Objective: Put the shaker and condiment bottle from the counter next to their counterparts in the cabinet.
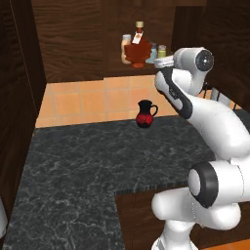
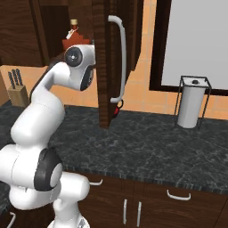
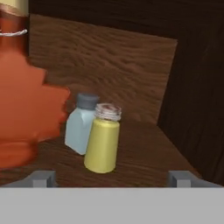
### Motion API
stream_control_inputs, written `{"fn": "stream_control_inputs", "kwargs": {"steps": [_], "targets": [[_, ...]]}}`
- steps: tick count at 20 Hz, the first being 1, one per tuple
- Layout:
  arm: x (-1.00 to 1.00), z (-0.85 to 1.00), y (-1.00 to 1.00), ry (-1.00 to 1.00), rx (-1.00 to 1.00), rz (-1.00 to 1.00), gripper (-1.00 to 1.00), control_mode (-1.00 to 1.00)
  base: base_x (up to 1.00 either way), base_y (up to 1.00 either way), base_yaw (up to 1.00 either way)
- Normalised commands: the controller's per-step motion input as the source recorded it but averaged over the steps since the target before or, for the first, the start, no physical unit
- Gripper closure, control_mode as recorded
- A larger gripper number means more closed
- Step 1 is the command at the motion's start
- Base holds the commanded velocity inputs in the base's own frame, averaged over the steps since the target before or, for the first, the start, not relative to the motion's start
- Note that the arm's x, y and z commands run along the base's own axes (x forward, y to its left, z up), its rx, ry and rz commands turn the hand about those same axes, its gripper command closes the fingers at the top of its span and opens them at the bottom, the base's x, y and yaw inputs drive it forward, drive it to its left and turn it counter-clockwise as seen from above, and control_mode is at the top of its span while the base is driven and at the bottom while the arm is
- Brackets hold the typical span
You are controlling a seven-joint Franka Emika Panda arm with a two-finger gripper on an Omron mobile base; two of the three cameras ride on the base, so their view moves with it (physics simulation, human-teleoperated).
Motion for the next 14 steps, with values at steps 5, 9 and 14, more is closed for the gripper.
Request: {"fn": "stream_control_inputs", "kwargs": {"steps": [5,9,14], "targets": [[-1.00,-0.12,-0.01,-0.06,0.00,0.00,-1.00,-1.00,0.00,0.00,0.00],[-1.00,-0.37,0.00,-0.05,0.00,0.00,-1.00,-1.00,0.00,0.00,0.00],[-1.00,-0.57,0.00,-0.11,0.00,-0.01,-1.00,-1.00,0.00,0.00,0.00]]}}
